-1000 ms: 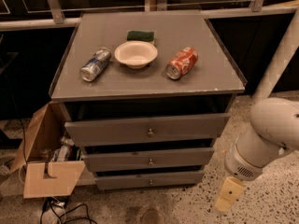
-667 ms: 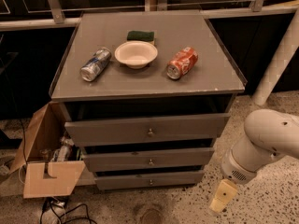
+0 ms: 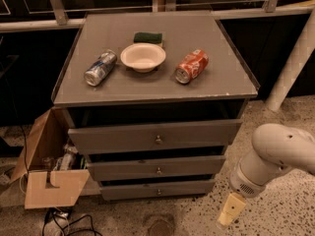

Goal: Open bottom drawer

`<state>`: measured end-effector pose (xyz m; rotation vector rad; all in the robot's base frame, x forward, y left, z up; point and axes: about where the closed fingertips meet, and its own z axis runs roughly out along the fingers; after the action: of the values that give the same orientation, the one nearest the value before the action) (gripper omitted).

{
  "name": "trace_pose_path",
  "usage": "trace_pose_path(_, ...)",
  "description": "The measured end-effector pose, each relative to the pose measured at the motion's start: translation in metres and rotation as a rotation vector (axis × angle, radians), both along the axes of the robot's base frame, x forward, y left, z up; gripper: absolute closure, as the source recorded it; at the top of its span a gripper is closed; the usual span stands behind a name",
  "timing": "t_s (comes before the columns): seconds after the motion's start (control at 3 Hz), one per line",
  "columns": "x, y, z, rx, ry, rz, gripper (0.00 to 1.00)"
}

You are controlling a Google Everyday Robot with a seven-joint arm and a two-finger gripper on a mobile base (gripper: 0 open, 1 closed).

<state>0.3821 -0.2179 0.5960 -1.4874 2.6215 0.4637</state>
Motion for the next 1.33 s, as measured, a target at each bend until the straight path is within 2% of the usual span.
trace_pose_path(0.33,0.007,-0.003,-0.037,0.042,0.016,-0.033,0.0)
trace_pose_path(0.67,0.01,-0.002,-0.076,0.094,0.077,-0.075,0.0)
trace_pose_path(1.0,0.008,-0.001,-0.084,0.097,0.09,-0.07,0.0)
trace_pose_path(1.33,0.002,-0.008,-0.133,0.107,0.126,-0.092,0.0)
